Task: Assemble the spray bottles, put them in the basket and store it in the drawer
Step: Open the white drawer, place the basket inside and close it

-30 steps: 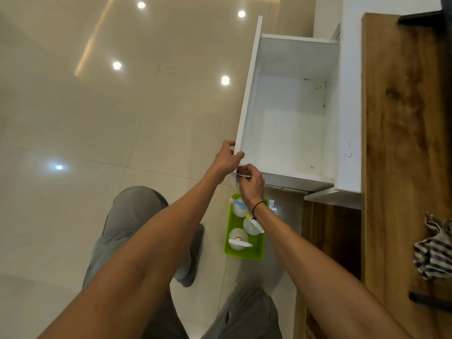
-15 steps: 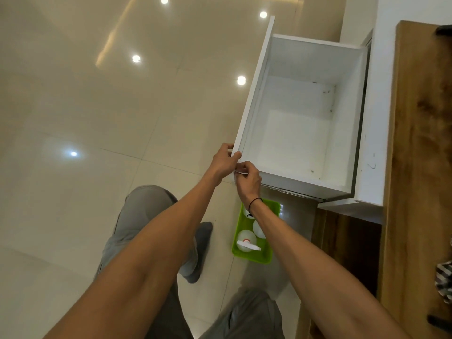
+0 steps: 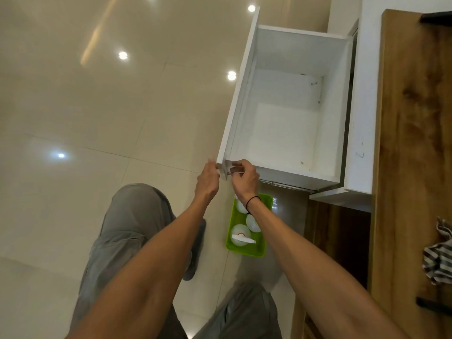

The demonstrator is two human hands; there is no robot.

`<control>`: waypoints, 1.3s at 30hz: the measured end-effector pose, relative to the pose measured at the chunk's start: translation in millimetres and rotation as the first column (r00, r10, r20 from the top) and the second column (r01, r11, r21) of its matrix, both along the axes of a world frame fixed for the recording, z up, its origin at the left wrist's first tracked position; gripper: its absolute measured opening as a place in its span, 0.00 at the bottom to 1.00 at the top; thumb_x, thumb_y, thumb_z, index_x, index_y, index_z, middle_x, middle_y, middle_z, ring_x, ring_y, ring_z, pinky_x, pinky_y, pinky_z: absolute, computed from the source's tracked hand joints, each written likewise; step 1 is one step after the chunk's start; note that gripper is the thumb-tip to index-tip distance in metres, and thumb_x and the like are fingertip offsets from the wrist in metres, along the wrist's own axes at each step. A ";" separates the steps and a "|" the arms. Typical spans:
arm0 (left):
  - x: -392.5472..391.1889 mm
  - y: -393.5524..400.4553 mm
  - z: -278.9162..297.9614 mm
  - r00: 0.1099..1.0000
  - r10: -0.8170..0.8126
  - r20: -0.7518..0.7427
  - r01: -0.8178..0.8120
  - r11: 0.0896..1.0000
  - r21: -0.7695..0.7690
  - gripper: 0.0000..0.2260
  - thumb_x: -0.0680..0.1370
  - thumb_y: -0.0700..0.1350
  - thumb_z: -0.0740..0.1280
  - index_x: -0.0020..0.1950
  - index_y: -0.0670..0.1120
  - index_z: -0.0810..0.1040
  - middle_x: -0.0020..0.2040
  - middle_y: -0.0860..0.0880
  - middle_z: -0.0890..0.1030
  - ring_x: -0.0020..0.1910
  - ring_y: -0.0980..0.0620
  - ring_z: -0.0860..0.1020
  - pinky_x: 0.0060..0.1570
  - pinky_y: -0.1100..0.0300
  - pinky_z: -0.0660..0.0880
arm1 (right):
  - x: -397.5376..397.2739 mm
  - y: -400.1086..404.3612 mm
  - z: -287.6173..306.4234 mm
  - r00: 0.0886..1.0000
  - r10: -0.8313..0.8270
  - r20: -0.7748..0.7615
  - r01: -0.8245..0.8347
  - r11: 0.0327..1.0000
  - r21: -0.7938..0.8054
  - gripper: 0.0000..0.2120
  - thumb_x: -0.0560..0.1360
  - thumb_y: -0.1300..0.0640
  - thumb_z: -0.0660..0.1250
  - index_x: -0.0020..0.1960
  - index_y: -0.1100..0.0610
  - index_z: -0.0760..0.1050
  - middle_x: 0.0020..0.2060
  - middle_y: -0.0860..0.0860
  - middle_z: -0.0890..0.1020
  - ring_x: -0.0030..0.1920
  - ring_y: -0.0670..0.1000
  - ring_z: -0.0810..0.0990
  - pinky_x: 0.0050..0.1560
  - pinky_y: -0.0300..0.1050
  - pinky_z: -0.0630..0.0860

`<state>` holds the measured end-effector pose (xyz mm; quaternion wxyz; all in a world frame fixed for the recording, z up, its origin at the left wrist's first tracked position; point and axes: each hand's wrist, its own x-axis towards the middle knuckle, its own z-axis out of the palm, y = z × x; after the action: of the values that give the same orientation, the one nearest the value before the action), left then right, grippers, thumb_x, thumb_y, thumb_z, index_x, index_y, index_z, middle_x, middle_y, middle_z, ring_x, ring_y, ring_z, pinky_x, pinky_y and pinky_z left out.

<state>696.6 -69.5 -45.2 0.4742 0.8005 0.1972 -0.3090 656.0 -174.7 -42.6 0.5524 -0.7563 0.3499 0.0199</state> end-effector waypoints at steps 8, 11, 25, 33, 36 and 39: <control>-55.3 -4.9 -55.2 0.932 -0.308 -0.189 0.343 0.918 0.198 0.20 0.85 0.55 0.57 0.64 0.41 0.79 0.60 0.39 0.84 0.60 0.37 0.82 0.64 0.43 0.78 | -51.2 -50.2 -47.6 0.975 -0.134 -0.176 0.117 0.988 -0.104 0.11 0.75 0.64 0.62 0.52 0.57 0.81 0.46 0.54 0.85 0.50 0.58 0.83 0.47 0.41 0.73; -63.6 -14.7 -69.5 0.910 -0.376 -0.174 0.410 0.877 0.251 0.22 0.86 0.58 0.58 0.67 0.42 0.77 0.64 0.39 0.83 0.63 0.36 0.80 0.63 0.48 0.76 | -63.8 -59.8 -63.4 0.954 -0.163 -0.250 0.135 0.983 -0.128 0.11 0.75 0.63 0.63 0.52 0.55 0.81 0.46 0.55 0.86 0.51 0.59 0.83 0.49 0.47 0.78; -76.0 -15.2 -138.5 0.800 -0.457 -0.389 0.559 0.804 0.205 0.28 0.84 0.47 0.64 0.82 0.44 0.59 0.73 0.37 0.75 0.70 0.35 0.76 0.67 0.43 0.76 | -109.3 -104.2 -148.0 0.779 -0.023 -0.626 0.113 0.988 0.103 0.21 0.80 0.56 0.68 0.71 0.56 0.71 0.69 0.61 0.76 0.66 0.64 0.78 0.65 0.61 0.79; -76.8 -23.2 -170.7 0.749 -0.531 -0.396 0.639 0.737 0.219 0.23 0.84 0.42 0.61 0.79 0.41 0.63 0.70 0.34 0.77 0.65 0.32 0.79 0.65 0.42 0.77 | -107.1 -93.9 -180.0 0.774 -0.022 -0.633 0.157 0.975 0.158 0.15 0.81 0.58 0.66 0.67 0.58 0.73 0.63 0.63 0.79 0.62 0.65 0.81 0.61 0.65 0.80; -74.1 -25.9 -183.3 0.731 -0.543 -0.413 0.657 0.723 0.212 0.26 0.84 0.39 0.59 0.82 0.42 0.58 0.70 0.32 0.76 0.64 0.31 0.79 0.63 0.41 0.78 | -107.2 -91.6 -191.1 0.769 0.000 -0.639 0.142 0.975 0.172 0.14 0.81 0.60 0.65 0.66 0.60 0.72 0.62 0.64 0.80 0.61 0.65 0.81 0.61 0.65 0.80; -69.7 -27.2 -189.7 0.698 -0.580 -0.420 0.694 0.691 0.200 0.29 0.85 0.38 0.57 0.85 0.45 0.52 0.69 0.31 0.76 0.61 0.30 0.81 0.55 0.44 0.82 | -109.0 -88.7 -200.0 0.759 0.020 -0.651 0.103 0.983 0.151 0.15 0.83 0.62 0.61 0.69 0.60 0.71 0.63 0.65 0.79 0.62 0.65 0.80 0.61 0.61 0.80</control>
<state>626.9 -96.7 -234.9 0.1482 0.8255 0.0286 -0.5438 547.0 -263.4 -242.7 0.4625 -0.6421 0.5330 0.2995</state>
